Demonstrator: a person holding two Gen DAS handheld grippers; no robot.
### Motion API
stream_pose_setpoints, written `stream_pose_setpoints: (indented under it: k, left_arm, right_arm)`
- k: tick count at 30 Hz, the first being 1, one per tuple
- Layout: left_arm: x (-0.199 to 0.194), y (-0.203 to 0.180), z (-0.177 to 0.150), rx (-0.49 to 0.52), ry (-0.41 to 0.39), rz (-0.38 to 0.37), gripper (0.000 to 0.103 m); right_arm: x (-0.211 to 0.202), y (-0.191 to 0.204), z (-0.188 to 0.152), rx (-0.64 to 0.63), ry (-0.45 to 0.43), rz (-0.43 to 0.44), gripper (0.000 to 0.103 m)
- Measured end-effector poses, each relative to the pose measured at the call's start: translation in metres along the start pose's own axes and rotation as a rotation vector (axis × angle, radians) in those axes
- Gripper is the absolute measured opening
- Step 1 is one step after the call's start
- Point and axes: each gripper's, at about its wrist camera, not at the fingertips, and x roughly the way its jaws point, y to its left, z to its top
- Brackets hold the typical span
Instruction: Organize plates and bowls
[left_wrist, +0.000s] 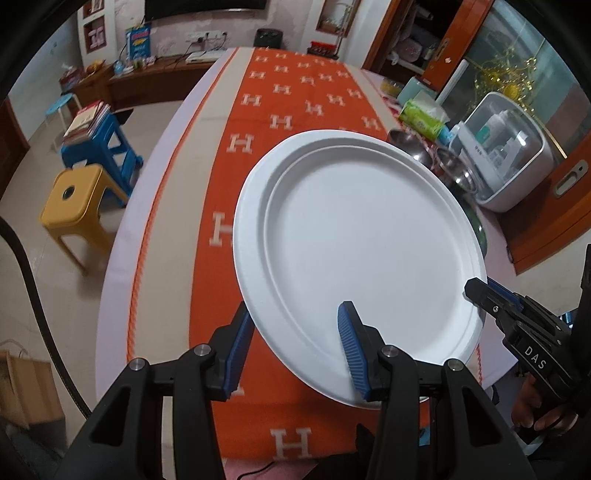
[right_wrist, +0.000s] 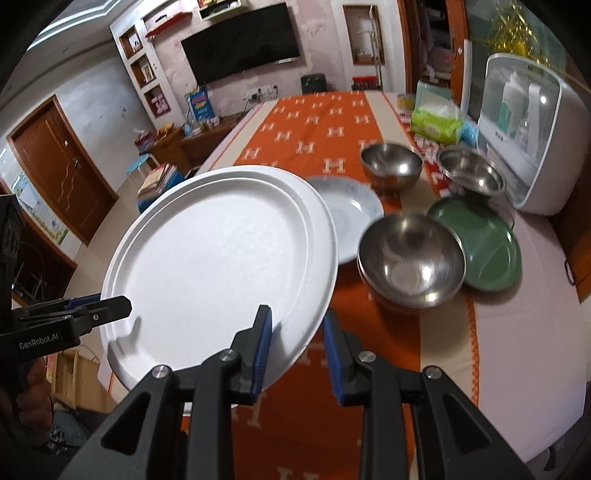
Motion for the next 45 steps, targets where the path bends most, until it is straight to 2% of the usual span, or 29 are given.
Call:
stream_pose_setpoints:
  k: [8, 16, 24, 32, 45]
  left_arm:
    - [0.020, -0.013, -0.036, -0.072, 0.070, 0.059, 0.045]
    - [0.053, -0.034, -0.064, -0.091, 0.159, 0.092, 0.045]
    - [0.082, -0.066, -0.065, -0.035, 0.239, 0.097, 0.045]
    - [0.110, -0.080, -0.065, -0.020, 0.333, 0.100, 0.045]
    - [0.131, -0.096, -0.059, 0.030, 0.365, 0.145, 0.045]
  right_arm:
    - [0.011, -0.018, -0.029, -0.046, 0.114, 0.059, 0.029]
    - [0.027, -0.041, -0.052, -0.051, 0.224, 0.062, 0.029]
    - [0.041, -0.070, -0.064, -0.006, 0.314, 0.010, 0.029]
    - [0.054, -0.092, -0.073, 0.032, 0.392, -0.027, 0.030]
    - [0.063, -0.093, -0.076, 0.014, 0.430, -0.044, 0.034]
